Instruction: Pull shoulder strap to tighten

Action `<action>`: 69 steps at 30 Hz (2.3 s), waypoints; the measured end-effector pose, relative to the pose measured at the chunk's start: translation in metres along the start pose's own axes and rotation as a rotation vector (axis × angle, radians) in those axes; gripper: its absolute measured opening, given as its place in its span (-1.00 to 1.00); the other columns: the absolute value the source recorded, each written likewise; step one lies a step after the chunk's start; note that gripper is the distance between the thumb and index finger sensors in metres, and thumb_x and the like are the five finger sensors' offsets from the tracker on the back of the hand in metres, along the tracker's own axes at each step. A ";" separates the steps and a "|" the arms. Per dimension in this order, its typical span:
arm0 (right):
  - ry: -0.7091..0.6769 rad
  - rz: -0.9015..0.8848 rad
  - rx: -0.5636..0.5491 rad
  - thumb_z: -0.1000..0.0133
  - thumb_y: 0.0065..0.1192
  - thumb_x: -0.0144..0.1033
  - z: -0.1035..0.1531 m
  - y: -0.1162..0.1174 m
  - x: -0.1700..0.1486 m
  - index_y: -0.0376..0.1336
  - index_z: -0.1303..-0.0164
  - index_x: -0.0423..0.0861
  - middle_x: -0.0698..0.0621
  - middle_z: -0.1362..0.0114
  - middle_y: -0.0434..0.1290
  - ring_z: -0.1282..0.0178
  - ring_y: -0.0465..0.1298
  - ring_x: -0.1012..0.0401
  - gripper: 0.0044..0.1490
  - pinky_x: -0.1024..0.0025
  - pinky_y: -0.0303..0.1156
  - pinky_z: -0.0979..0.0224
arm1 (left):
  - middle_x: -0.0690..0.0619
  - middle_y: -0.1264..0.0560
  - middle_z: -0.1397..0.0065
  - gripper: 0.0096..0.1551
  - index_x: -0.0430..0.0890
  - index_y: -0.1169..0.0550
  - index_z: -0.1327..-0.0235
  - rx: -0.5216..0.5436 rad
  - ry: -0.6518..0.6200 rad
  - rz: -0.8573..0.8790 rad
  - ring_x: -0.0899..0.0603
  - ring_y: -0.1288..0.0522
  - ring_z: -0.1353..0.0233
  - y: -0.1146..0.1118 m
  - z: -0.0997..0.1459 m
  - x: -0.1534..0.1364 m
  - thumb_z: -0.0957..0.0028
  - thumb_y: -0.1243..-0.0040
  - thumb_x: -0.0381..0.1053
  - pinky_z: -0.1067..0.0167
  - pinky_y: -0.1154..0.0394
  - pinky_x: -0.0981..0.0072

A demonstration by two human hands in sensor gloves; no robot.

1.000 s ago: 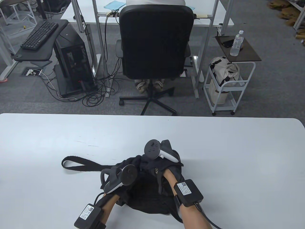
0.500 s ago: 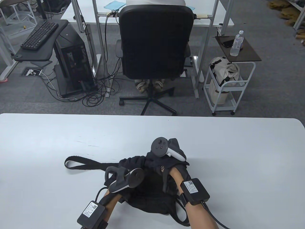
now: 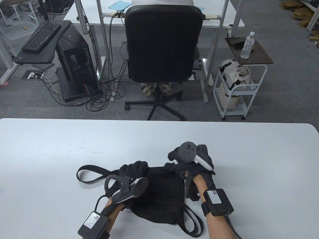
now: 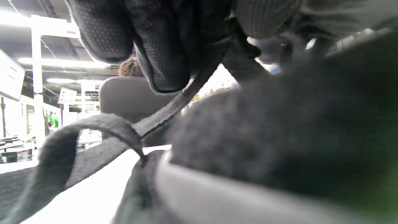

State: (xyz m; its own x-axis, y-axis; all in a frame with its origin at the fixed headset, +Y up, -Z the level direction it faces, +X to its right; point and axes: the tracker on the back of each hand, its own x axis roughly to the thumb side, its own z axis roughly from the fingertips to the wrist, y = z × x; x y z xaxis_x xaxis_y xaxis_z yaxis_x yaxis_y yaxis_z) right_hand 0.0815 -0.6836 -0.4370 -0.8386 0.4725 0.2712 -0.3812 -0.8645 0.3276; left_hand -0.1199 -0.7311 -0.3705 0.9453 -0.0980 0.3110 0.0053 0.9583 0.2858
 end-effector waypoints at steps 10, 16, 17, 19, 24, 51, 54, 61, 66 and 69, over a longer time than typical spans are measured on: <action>-0.065 -0.040 0.127 -0.03 0.18 0.03 -0.030 0.027 0.045 0.44 0.05 -0.06 -0.08 -0.29 0.43 -0.34 0.34 -0.12 -0.51 -0.39 0.00 -0.56 | -0.03 -0.47 -0.50 -0.24 -0.07 -0.30 -0.54 0.014 0.037 0.148 -0.05 -0.63 -0.40 0.008 0.001 -0.008 -0.10 0.00 0.22 -0.42 -0.49 -0.13; -0.064 -0.013 0.139 -0.08 0.13 -0.06 -0.025 0.021 0.047 0.42 0.07 -0.10 -0.10 -0.23 0.42 -0.24 0.34 -0.12 -0.56 -0.34 0.06 -0.54 | -0.02 -0.41 -0.57 -0.15 -0.06 -0.25 -0.58 -0.011 0.019 0.226 -0.06 -0.58 -0.46 0.010 -0.003 -0.008 -0.02 -0.02 0.24 -0.47 -0.45 -0.13; -0.069 -0.028 0.127 -0.09 0.13 -0.06 -0.025 0.020 0.046 0.42 0.07 -0.10 -0.10 -0.23 0.42 -0.23 0.35 -0.12 -0.56 -0.34 0.06 -0.53 | -0.02 -0.41 -0.57 -0.15 -0.06 -0.26 -0.58 0.004 0.026 0.247 -0.10 -0.58 -0.45 0.011 -0.003 -0.009 -0.02 -0.04 0.23 -0.47 -0.45 -0.14; -0.083 -0.074 0.124 -0.09 0.13 -0.06 -0.024 0.018 0.044 0.42 0.07 -0.11 -0.10 -0.23 0.42 -0.23 0.35 -0.13 -0.57 -0.34 0.06 -0.53 | -0.02 -0.44 -0.55 -0.18 -0.05 -0.29 -0.56 0.040 0.026 0.231 -0.08 -0.59 -0.43 0.014 -0.004 -0.008 -0.03 -0.07 0.22 -0.47 -0.45 -0.14; -0.092 -0.038 0.076 -0.10 0.14 -0.06 -0.021 0.019 0.044 0.43 0.07 -0.10 -0.09 -0.24 0.42 -0.26 0.34 -0.12 -0.57 -0.35 0.05 -0.53 | 0.02 -0.51 -0.50 -0.24 -0.01 -0.39 -0.52 0.081 0.033 0.206 -0.07 -0.64 -0.39 0.016 -0.005 -0.010 -0.04 -0.12 0.23 -0.45 -0.48 -0.15; -0.017 -0.005 0.092 -0.04 0.18 0.00 -0.034 0.019 0.041 0.42 0.01 -0.06 -0.10 -0.18 0.46 -0.31 0.34 -0.12 -0.51 -0.39 0.00 -0.57 | 0.06 -0.53 -0.48 -0.26 0.03 -0.42 -0.49 0.072 0.082 0.180 -0.05 -0.64 -0.40 0.015 -0.013 -0.012 -0.04 -0.18 0.28 -0.46 -0.48 -0.13; -0.028 0.045 0.035 -0.04 0.19 -0.02 -0.029 0.015 0.040 0.44 0.05 -0.07 -0.09 -0.16 0.47 -0.28 0.35 -0.12 -0.54 -0.36 0.03 -0.57 | 0.06 -0.53 -0.49 -0.26 0.04 -0.44 -0.49 0.066 0.074 0.192 -0.06 -0.64 -0.42 0.013 -0.015 -0.009 -0.05 -0.17 0.29 -0.45 -0.48 -0.14; 0.091 0.159 -0.112 -0.01 0.27 -0.04 -0.007 -0.019 -0.002 0.46 0.12 -0.03 -0.04 -0.13 0.49 -0.28 0.37 -0.08 -0.60 -0.32 0.08 -0.57 | 0.07 -0.52 -0.52 -0.28 0.05 -0.47 -0.48 0.050 0.111 0.198 -0.10 -0.62 -0.46 0.008 -0.015 -0.025 -0.05 -0.16 0.30 -0.45 -0.48 -0.16; 0.217 0.277 0.019 0.01 0.22 0.07 -0.003 -0.018 -0.011 0.48 -0.01 0.08 0.01 -0.38 0.45 -0.40 0.36 -0.11 -0.50 -0.40 0.03 -0.57 | 0.08 -0.50 -0.53 -0.27 0.07 -0.44 -0.49 0.069 0.085 0.151 -0.04 -0.61 -0.48 0.010 -0.017 -0.013 -0.06 -0.15 0.30 -0.47 -0.47 -0.14; 0.079 0.191 0.008 0.07 0.16 0.20 -0.010 -0.009 0.010 0.25 -0.50 0.09 0.02 -0.66 0.25 -0.60 0.21 -0.16 -0.11 -0.46 -0.11 -0.58 | 0.09 -0.51 -0.52 -0.27 0.07 -0.43 -0.49 0.063 0.074 0.207 -0.07 -0.61 -0.47 0.012 -0.017 -0.014 -0.05 -0.16 0.30 -0.48 -0.45 -0.15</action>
State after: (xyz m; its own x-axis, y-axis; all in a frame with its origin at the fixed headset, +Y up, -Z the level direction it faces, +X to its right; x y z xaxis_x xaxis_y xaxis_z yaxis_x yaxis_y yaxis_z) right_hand 0.0731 -0.6731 -0.4462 -0.9233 0.2851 0.2574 -0.2097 -0.9356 0.2842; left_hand -0.1276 -0.7138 -0.3869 0.9455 0.1212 0.3022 -0.2095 0.9369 0.2800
